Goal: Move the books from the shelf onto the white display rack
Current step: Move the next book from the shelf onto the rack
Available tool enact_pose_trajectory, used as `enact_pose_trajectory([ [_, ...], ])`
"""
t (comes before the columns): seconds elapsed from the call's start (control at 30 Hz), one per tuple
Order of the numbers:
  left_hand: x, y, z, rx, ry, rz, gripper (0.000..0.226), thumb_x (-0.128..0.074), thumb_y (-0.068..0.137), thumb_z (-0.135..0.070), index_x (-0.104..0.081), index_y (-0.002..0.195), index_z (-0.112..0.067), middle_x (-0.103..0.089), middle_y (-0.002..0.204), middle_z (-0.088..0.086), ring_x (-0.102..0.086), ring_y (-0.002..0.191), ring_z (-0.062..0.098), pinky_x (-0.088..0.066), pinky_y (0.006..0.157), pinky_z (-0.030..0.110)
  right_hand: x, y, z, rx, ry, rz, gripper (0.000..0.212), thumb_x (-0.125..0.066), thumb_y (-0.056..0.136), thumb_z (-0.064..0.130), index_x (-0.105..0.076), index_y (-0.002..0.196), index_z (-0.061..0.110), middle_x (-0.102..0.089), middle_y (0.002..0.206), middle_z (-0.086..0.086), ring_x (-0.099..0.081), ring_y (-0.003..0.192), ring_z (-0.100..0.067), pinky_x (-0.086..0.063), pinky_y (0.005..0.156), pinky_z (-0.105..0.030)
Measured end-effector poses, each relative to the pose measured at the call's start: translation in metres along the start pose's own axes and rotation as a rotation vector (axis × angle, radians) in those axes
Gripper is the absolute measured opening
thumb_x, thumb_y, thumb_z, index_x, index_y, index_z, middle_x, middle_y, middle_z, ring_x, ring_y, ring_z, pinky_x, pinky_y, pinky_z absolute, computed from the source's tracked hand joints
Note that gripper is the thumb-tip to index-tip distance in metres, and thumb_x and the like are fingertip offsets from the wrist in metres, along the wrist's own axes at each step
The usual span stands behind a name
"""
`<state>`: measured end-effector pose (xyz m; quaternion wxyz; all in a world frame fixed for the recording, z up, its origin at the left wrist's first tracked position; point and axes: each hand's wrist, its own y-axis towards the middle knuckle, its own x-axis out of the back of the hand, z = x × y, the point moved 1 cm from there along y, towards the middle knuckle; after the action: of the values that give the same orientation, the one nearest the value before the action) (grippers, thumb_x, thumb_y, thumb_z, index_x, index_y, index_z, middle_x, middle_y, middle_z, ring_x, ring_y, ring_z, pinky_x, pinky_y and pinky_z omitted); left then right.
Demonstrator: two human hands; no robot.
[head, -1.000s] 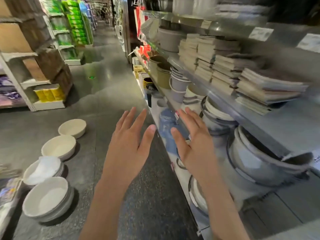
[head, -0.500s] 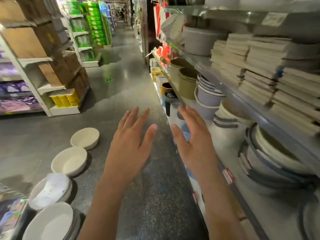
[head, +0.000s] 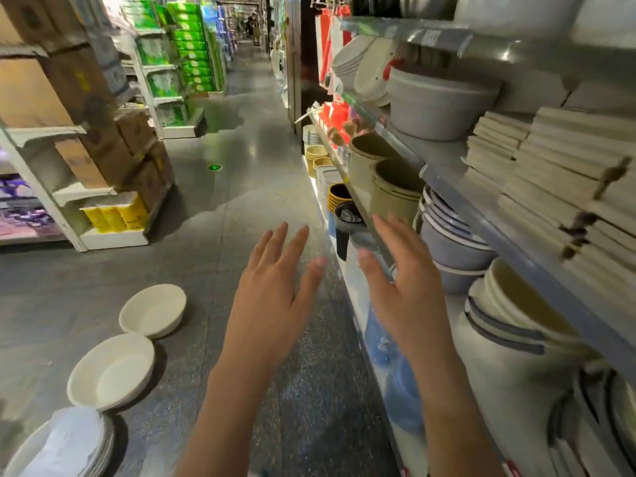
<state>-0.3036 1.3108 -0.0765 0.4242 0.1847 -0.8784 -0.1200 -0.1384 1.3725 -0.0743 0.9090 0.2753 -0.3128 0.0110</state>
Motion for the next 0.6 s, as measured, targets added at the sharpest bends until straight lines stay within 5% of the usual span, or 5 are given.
enact_pose_trajectory([
  [0.13,-0.025,0.071,0.026,-0.05,0.0,0.042,0.074,-0.013,0.091,-0.072,-0.025,0.155,-0.038,-0.014,0.166,-0.008,-0.003,0.153,0.009,-0.013,0.12,0.038,-0.028,0.05,-0.022,-0.044,-0.077,-0.02,0.062,-0.036,0.093,0.057,-0.042,0.148,0.029,-0.033,0.158,0.008,-0.023,0.146,-0.006,-0.011,0.109,-0.006],
  [0.27,-0.045,0.154,0.047,-0.137,-0.041,0.101,0.076,-0.012,0.089,-0.073,-0.027,0.155,-0.037,-0.016,0.165,-0.008,-0.004,0.153,0.011,-0.016,0.121,0.041,-0.053,0.111,-0.041,-0.115,-0.133,-0.095,0.058,-0.041,0.094,0.05,-0.042,0.148,0.029,-0.031,0.159,0.006,-0.022,0.148,-0.008,-0.007,0.107,-0.002],
  [0.4,-0.057,0.239,0.062,-0.223,-0.072,0.164,0.074,-0.011,0.09,-0.072,-0.024,0.155,-0.038,-0.014,0.165,-0.01,-0.003,0.152,0.009,-0.01,0.119,0.034,-0.076,0.178,-0.056,-0.165,-0.162,-0.173,0.058,-0.045,0.094,0.046,-0.045,0.147,0.023,-0.034,0.158,0.003,-0.025,0.146,-0.009,-0.016,0.115,-0.016],
  [0.53,-0.076,0.311,0.071,-0.311,-0.082,0.229,0.075,-0.009,0.09,-0.07,-0.022,0.156,-0.036,-0.015,0.166,-0.007,-0.004,0.153,0.011,-0.013,0.123,0.04,-0.094,0.228,-0.074,-0.228,-0.247,-0.281,0.057,-0.042,0.096,0.048,-0.042,0.148,0.024,-0.035,0.158,0.003,-0.026,0.146,-0.009,-0.015,0.114,-0.015],
  [0.6,-0.09,0.338,0.07,-0.343,-0.109,0.265,0.074,-0.009,0.093,-0.071,-0.023,0.156,-0.035,-0.015,0.166,-0.006,-0.004,0.153,0.013,-0.014,0.124,0.042,-0.098,0.244,-0.086,-0.271,-0.264,-0.304,0.058,-0.039,0.096,0.052,-0.042,0.148,0.026,-0.035,0.158,0.003,-0.027,0.146,-0.011,-0.024,0.119,-0.028],
])
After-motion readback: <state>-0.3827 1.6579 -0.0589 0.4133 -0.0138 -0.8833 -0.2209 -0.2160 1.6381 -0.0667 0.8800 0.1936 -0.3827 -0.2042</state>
